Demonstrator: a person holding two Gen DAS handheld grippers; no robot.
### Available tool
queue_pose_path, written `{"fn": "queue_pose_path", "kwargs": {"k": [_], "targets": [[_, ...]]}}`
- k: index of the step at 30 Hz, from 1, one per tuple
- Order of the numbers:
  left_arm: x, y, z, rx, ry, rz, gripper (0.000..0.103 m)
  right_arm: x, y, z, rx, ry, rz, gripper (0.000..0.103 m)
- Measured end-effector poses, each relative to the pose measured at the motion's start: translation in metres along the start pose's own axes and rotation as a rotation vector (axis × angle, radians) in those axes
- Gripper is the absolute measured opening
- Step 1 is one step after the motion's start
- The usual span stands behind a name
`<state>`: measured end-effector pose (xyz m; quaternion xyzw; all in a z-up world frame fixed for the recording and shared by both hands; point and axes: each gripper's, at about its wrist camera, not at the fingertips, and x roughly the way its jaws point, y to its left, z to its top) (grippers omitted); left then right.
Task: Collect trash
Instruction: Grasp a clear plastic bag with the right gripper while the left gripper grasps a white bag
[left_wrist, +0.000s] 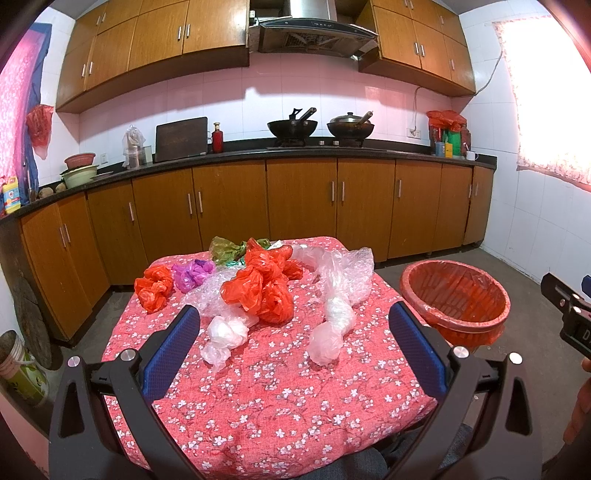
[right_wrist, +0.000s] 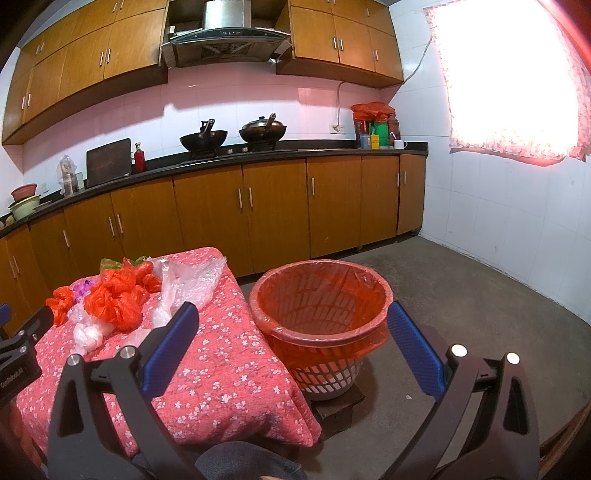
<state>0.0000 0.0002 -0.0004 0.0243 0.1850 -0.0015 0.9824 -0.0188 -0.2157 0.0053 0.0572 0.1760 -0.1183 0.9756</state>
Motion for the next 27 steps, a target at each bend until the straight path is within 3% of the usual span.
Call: {"fn": "queue_pose_path", "kwargs": {"k": [7,13,21,27], "targets": [[0.007,0.013,-0.003,-0.026,0.016,0.032,0.101,0.015,0.007,0.0,0.012,0.032,0.033,0.099],[0.016,0.042,-0.011,-0.067,0.038,0.086,0.101,0.04,0.026,0.003,0.007,0.073,0.092,0.088],[0.04,0.099,-0.015,-0.143,0.07,0.188,0.095,0.098,0.09,0.006,-0.066,0.155,0.224,0.067],[0.054,0.126,-0.019,-0.137,0.078,0.24,0.093,0.157,0.147,-0.009,-0.125,0.282,0.308,0.06]]}}
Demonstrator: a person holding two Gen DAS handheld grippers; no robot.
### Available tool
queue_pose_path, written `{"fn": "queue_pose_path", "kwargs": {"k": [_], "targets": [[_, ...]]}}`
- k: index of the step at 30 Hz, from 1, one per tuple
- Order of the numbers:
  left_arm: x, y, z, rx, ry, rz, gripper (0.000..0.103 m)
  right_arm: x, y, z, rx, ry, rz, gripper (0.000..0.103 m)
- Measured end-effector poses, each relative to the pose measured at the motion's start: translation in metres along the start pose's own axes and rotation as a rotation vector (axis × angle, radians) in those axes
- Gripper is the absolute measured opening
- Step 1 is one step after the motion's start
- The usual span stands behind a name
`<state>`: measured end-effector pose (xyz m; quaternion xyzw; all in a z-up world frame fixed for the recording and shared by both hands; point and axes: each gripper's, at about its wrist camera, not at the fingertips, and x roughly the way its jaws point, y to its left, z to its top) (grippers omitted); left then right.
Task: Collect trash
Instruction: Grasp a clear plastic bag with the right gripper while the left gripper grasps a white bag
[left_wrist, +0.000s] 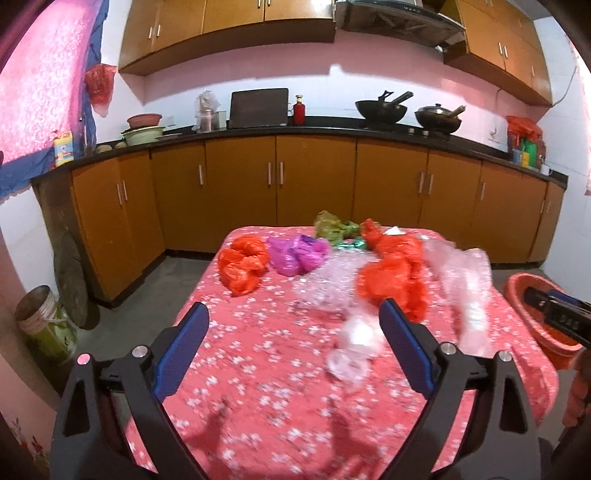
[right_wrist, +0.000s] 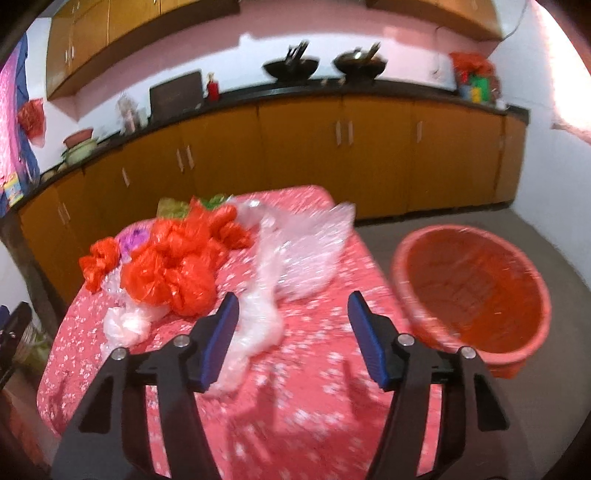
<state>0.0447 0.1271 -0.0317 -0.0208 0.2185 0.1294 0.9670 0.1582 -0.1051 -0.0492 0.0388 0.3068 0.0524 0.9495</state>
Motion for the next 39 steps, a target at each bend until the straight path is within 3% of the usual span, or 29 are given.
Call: {"fn": "queue_pose_path", "kwargs": {"k": [8,14,20,27,34,36,39], "targets": [[0.028,0.003,-0.005,0.031,0.043,-0.037,0.093,0.07,0.016,-0.006,-0.007,0.136,-0.007,0.06],[0.046,-0.008,-0.008,0.045,0.083,-0.091,0.086,0.094,0.03,-0.01,-0.069,0.175,-0.001,0.041],[0.063,-0.023,-0.01,0.07,0.136,-0.148,0.08,0.087,0.035,-0.012,-0.088,0.146,0.024,0.03],[0.085,-0.041,-0.014,0.101,0.203,-0.176,0.08,0.049,0.034,-0.003,-0.077,0.071,0.086,0.029],[0.105,-0.05,-0.025,0.11,0.303,-0.192,0.06,0.035,0.027,-0.001,-0.078,0.049,0.09,0.029],[0.106,-0.05,-0.026,0.096,0.311,-0.209,0.039,0.032,0.023,0.0,-0.081,0.043,0.086,0.029],[0.103,-0.051,-0.026,0.099,0.308,-0.219,0.03,0.029,0.018,-0.001,-0.081,0.038,0.078,0.029]]}}
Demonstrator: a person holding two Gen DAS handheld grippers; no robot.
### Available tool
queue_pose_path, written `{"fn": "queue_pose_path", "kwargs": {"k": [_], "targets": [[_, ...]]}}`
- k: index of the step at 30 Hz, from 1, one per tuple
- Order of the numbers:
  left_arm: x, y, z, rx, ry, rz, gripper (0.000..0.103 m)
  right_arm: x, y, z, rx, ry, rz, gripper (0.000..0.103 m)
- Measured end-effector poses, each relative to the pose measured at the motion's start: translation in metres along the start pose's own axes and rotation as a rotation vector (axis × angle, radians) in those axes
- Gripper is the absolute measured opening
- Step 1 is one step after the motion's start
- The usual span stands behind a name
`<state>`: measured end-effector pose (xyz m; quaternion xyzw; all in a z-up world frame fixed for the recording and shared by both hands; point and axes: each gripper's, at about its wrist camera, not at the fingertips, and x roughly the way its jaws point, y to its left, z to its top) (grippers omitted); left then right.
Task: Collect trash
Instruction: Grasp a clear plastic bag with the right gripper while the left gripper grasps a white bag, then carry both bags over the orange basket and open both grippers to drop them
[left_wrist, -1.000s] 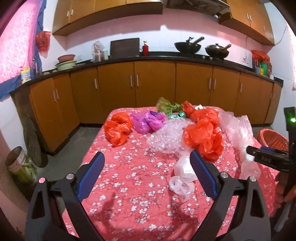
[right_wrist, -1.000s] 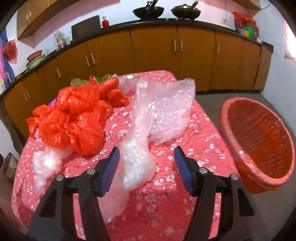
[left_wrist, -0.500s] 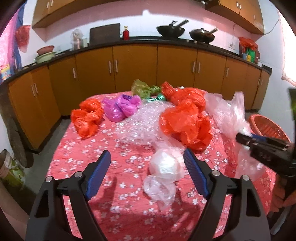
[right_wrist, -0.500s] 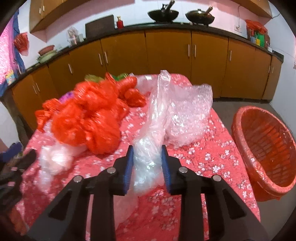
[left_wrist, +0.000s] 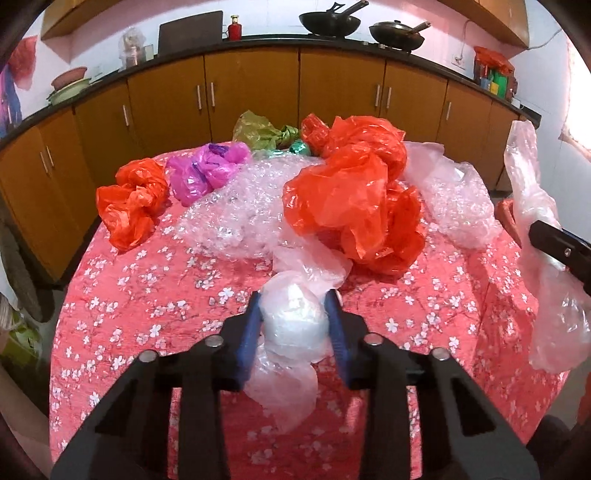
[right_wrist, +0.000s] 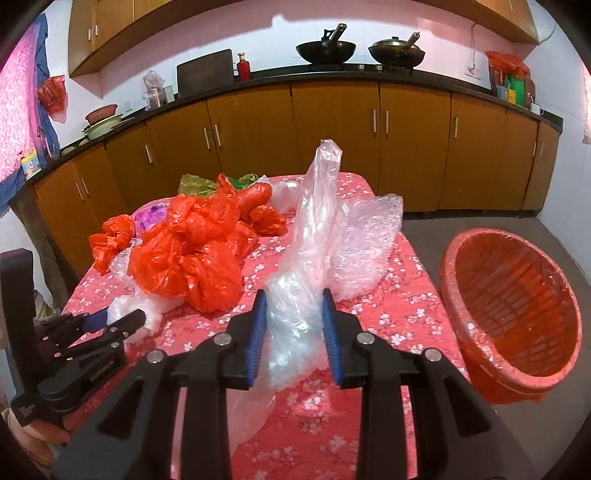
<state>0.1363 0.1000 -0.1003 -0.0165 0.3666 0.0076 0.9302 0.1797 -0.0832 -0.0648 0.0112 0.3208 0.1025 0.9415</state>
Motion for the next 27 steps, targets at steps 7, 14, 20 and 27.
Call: {"fn": "queue_pose_path", "kwargs": {"k": [7,14,20,27], "targets": [[-0.022,0.006,-0.002,0.002,-0.026,-0.014,0.022,-0.011,-0.011,-0.001,0.012,-0.012,-0.012,0.029],[-0.073,0.016,0.004,-0.011,-0.106,-0.029,0.022,-0.027,-0.026,-0.001,0.029,-0.034,-0.018,0.029],[-0.105,0.001,0.026,0.007,-0.194,-0.061,0.022,-0.044,-0.05,0.002,0.072,-0.059,-0.039,0.029],[-0.115,-0.026,0.046,0.022,-0.237,-0.111,0.022,-0.058,-0.091,0.002,0.124,-0.084,-0.094,0.029]]}}
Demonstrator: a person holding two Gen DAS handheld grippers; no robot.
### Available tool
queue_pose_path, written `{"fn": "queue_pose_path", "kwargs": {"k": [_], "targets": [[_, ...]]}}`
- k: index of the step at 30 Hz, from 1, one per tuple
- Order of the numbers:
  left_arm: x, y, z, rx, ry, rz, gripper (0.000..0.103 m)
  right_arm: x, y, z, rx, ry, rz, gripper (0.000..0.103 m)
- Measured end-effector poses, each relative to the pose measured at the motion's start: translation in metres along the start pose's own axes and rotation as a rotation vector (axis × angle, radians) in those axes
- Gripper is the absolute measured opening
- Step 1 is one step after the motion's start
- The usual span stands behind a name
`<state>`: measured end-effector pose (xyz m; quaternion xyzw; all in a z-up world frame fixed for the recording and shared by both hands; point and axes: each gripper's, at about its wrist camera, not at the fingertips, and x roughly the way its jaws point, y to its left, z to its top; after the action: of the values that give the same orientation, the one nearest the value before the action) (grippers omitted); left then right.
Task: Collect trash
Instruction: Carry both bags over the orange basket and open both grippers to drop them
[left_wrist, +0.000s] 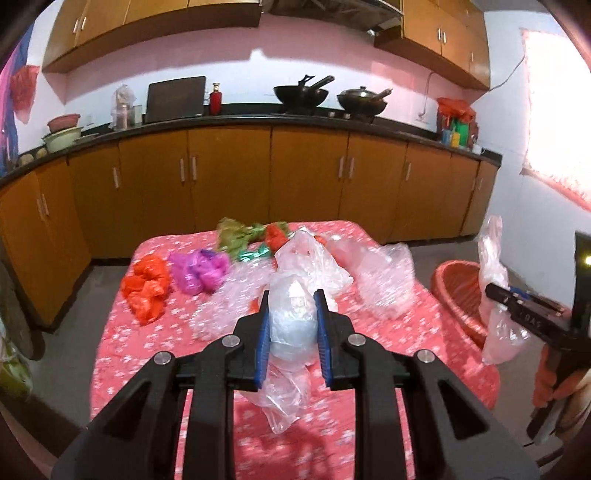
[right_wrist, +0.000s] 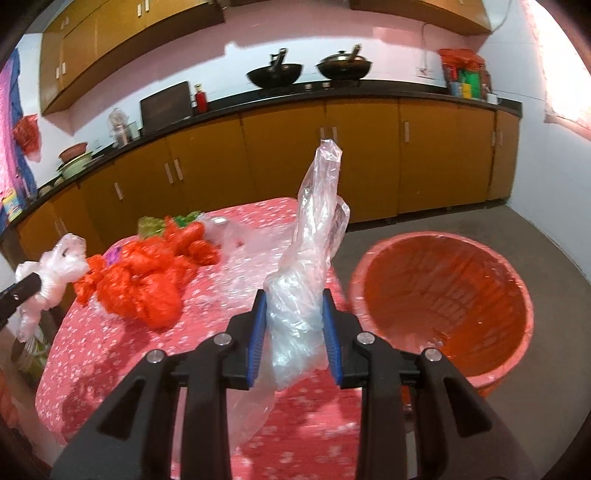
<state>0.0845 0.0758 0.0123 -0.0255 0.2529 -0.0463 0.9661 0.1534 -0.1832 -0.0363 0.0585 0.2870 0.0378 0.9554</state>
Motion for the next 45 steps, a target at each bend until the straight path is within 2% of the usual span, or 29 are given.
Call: {"fn": "queue_pose_path", "kwargs": {"k": [4,14,23,30,41,45], "targets": [[0.011,-0.022,0.006,0.029,-0.008,-0.042,0.022,0.001,-0.027,0.001,0.028,-0.004,-0.058,0.029],[0.068,-0.113,0.032,0.052,0.02,-0.295,0.022,-0.001,-0.097,0.009,0.096,-0.027,-0.18,0.029],[0.135,-0.198,0.039,0.111,0.072,-0.418,0.022,0.011,-0.157,0.022,0.12,-0.03,-0.266,0.029],[0.171,-0.246,0.03,0.157,0.126,-0.461,0.023,0.035,-0.177,0.022,0.085,0.005,-0.28,0.03],[0.206,-0.282,0.018,0.2,0.188,-0.485,0.023,0.053,-0.202,0.016,0.121,0.018,-0.261,0.031],[0.216,-0.285,0.014,0.204,0.216,-0.488,0.025,0.058,-0.206,0.014,0.124,0.022,-0.25,0.034]]}}
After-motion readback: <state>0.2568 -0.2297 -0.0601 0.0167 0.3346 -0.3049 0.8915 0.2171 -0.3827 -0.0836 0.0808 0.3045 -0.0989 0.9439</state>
